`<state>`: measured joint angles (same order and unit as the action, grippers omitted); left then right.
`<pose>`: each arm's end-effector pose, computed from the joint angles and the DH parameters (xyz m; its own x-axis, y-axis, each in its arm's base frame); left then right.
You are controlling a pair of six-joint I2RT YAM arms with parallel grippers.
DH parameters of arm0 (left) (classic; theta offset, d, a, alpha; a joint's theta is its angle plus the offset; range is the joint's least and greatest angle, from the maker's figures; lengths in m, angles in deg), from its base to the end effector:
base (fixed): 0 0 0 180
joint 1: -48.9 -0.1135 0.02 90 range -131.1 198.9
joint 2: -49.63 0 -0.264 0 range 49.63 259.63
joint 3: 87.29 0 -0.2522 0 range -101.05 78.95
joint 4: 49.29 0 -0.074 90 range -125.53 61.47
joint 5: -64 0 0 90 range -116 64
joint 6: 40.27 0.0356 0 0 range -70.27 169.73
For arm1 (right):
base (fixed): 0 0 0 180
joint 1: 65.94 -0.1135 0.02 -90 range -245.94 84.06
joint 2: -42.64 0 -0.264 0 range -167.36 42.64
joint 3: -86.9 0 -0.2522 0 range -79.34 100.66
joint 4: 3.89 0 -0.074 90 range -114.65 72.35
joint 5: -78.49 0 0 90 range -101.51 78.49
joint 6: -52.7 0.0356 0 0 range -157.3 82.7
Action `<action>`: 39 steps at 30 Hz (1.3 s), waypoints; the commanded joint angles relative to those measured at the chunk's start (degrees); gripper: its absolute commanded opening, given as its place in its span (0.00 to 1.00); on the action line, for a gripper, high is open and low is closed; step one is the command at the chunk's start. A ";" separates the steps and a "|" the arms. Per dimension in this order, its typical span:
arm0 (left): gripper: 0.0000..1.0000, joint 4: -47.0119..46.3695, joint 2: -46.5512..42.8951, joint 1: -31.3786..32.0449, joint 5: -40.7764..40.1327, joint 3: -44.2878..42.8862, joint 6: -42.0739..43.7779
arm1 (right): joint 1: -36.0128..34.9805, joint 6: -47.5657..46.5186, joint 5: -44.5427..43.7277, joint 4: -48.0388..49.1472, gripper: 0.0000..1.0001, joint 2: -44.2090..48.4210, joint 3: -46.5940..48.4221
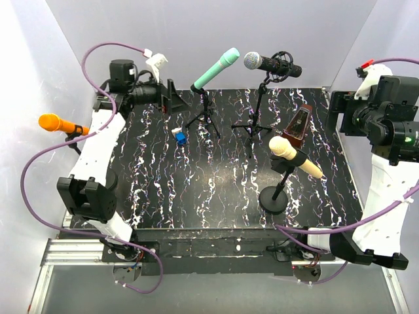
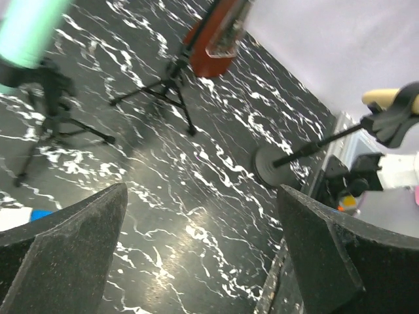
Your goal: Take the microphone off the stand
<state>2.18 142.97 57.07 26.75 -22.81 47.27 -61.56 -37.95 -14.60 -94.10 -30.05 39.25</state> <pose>0.3446 -0.0781 0.4255 -0.5170 0.0480 -0.8546 0.7517 0.5030 -0.4265 0.1626 -0.0144 0.5275 -0.5082 0.0276 -0.8608 0.1168 0.9925 -0.0372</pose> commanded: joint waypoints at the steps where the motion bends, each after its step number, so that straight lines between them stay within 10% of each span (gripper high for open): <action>1: 0.98 2.00 -1.84 5.62 2.37 1.73 2.18 | 0.10 -8.81 14.39 -5.54 0.89 2.20 0.59; 9: 0.98 5.00 -2.11 14.68 0.25 2.96 12.56 | 0.10 -20.52 30.85 -10.84 0.93 4.91 2.54; 22: 0.95 -20.13 -3.08 19.69 -1.07 13.34 0.70 | -0.16 -39.85 39.99 -15.14 0.95 13.27 -11.62; 39: 0.96 -14.16 -3.25 21.98 -5.55 12.19 7.38 | -3.15 -49.01 46.86 -15.05 0.94 13.09 -20.67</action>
<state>-14.08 142.73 78.03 22.71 -9.65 51.43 -63.02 -83.61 30.29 -95.59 -18.77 20.91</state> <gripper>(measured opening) 0.956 0.941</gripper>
